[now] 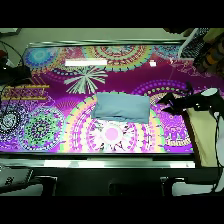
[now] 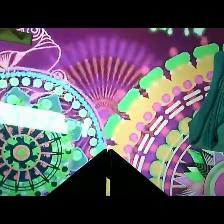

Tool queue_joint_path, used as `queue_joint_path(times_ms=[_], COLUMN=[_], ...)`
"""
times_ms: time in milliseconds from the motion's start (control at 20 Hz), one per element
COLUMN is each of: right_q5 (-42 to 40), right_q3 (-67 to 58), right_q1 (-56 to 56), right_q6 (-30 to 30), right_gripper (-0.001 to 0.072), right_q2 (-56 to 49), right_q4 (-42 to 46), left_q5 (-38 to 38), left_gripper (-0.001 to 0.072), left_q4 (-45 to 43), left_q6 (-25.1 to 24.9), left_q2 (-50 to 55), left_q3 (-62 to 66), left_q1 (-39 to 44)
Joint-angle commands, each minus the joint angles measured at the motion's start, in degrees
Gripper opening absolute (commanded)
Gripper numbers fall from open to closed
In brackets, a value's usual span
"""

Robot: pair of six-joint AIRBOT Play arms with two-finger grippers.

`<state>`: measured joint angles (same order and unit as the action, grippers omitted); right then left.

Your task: Fold the clothes and pants, and hang the long-sleeved shirts on hangers.

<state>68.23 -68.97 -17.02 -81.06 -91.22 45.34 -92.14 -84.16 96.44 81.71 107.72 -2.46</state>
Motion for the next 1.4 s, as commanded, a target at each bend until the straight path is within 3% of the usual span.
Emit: queue_joint_path(times_ms=[0, 200, 250, 350, 450, 550, 650, 800, 1100, 1350], right_q5=[-2.3, -5.6, -6.6, -8.4, -9.3, -9.4, -9.0, -6.6, -8.0, -9.8], right_q3=[2.6, 2.6, 2.6, 2.6, 2.6, 2.6, 1.8, -5.0, -24.3, -32.8], right_q1=[1.2, 5.4, 6.3, 7.7, 8.4, 8.5, 8.2, 8.2, 8.2, 6.6], right_q6=[7.2, 8.3, 8.1, 7.6, 7.6, 7.6, 7.5, 2.1, -12.2, -23.2], right_gripper=[0.0571, 0.0515, 0.046, 0.0418, 0.0256, 0.0044, 0.0043, 0.0043, 0.0043, 0.0042], right_q2=[-5.7, -8.3, -8.5, -8.7, -8.7, -8.7, -8.1, -7.6, -7.6, -7.6], right_q4=[-6.9, -7.9, -7.8, -7.2, -7.6, -9.7, -13.1, -12.5, -0.6, 9.2], left_q5=[-0.2, -0.2, -0.2, -0.2, -0.2, -0.2, -0.2, -0.2, -0.2, -0.2], left_gripper=[0.0016, 0.0016, 0.0016, 0.0016, 0.0016, 0.0016, 0.0016, 0.0016, 0.0016, 0.0016], left_q4=[0.2, 0.2, 0.2, 0.2, 0.2, 0.2, 0.2, 0.2, 0.2, 0.2], left_q6=[-0.7, -0.6, -0.6, -0.6, -0.6, -0.7, -0.6, -0.6, -0.6, -0.6], left_q2=[0.9, 1.6, 1.7, 1.8, 1.8, 1.8, 1.8, 1.8, 1.8, 1.8], left_q3=[0.0, 0.0, 0.0, 0.0, 0.0, 0.0, 0.0, 0.0, 0.0, 0.0], left_q1=[0.0, 0.0, 0.0, 0.0, 0.0, 0.0, 0.0, 0.0, 0.0, 0.0])
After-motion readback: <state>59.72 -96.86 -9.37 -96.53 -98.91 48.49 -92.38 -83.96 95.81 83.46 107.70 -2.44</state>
